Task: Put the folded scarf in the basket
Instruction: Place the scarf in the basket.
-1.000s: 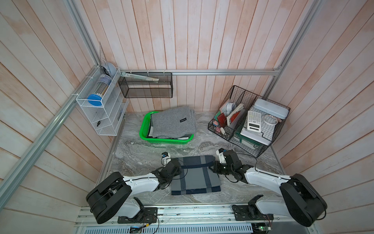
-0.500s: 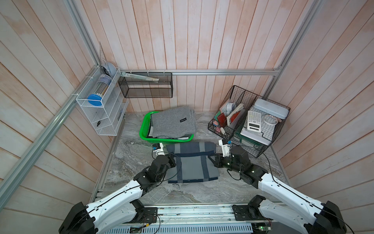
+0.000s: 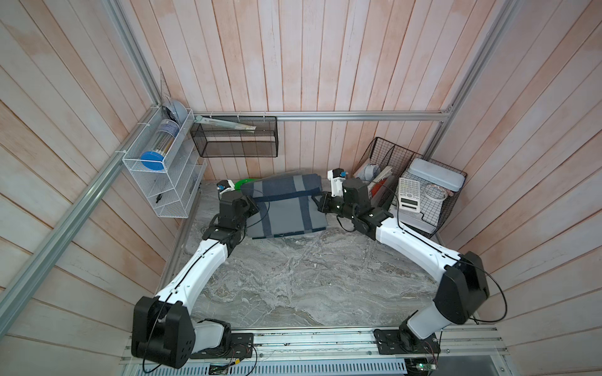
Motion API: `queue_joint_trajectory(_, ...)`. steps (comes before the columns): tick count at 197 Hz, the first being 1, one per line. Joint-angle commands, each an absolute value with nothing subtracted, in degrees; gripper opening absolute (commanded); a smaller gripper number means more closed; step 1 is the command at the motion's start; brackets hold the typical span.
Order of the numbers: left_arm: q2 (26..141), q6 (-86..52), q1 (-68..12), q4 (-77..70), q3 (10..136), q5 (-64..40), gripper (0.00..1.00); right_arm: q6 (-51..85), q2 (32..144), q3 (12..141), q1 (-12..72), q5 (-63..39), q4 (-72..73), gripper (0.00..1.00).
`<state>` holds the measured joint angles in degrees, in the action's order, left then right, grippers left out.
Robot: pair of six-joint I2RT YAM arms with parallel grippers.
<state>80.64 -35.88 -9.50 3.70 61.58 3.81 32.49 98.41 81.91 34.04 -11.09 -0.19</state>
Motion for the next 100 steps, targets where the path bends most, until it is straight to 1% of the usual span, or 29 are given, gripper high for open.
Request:
queue_joint_trajectory(1, 85.63, -32.96, -5.97, 3.34, 67.63, 2.69, 0.0, 31.96, 104.05, 89.79, 31.61, -11.89, -1.5, 0.0)
queue_joint_trajectory(39, 95.74, -30.83, -5.26, 3.7, 75.98, 0.07, 0.0, 32.39, 113.6, 100.13, 29.91, -12.59, -4.69, 0.0)
queue_joint_trajectory(89, 105.12, -28.78, -4.92, 3.35, 83.73, 0.19, 0.0, 31.93, 121.63, 109.37, 28.59, -13.09, -9.26, 0.0)
queue_joint_trajectory(95, 106.25, -27.84, -4.85, 3.94, 85.16, 0.12, 0.0, 31.82, 122.34, 110.27, 28.5, -13.34, -9.64, 0.05)
queue_joint_trajectory(100, 107.06, -27.26, -4.9, 4.47, 86.21, 0.17, 0.0, 31.82, 122.83, 110.8, 28.4, -13.37, -9.9, 0.13)
